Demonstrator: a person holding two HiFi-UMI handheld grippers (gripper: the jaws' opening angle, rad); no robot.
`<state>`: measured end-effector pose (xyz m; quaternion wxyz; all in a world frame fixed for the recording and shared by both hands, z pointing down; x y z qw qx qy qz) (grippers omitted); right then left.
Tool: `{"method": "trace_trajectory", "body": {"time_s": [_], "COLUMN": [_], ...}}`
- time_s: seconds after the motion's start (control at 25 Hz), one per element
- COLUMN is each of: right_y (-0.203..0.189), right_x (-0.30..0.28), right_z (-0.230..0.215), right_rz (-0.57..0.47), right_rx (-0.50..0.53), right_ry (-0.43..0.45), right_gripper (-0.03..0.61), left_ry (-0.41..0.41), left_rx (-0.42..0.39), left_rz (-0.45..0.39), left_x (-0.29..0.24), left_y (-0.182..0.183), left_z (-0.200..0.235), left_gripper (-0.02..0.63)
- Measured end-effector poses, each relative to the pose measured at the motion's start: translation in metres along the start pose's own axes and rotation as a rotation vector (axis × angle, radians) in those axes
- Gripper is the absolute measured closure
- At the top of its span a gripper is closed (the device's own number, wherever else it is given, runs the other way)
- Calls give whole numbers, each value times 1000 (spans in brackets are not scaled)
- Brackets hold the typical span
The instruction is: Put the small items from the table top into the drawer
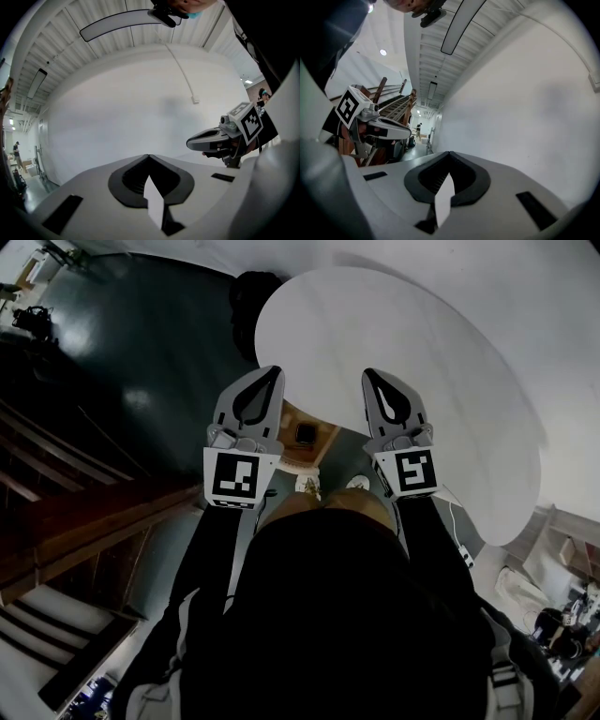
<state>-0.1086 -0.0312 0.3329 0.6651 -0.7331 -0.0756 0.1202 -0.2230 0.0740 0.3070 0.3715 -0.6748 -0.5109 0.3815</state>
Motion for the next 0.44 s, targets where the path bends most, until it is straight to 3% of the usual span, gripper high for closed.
{"method": "trace_trajectory", "body": {"time_s": [0.44], "right_y": [-3], "right_x": [8], "right_z": [5], "right_rz": [5], "right_rx": [-15], "right_ry": [-15], "right_gripper": [554], "left_ry": [-28], "left_rx": [31], "left_rz": [-18], "left_x": [4], "left_y": [6], "left_z": [-5], "left_gripper": [598]}}
Point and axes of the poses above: the fingertips, and each gripper's own axes: x backward along the fingers, z to its left, y out of its top, the point moved 3 cm from there along x, backward along the fingers, and after that the axes turned 13 degrees about -x, right-handed, at the moved point
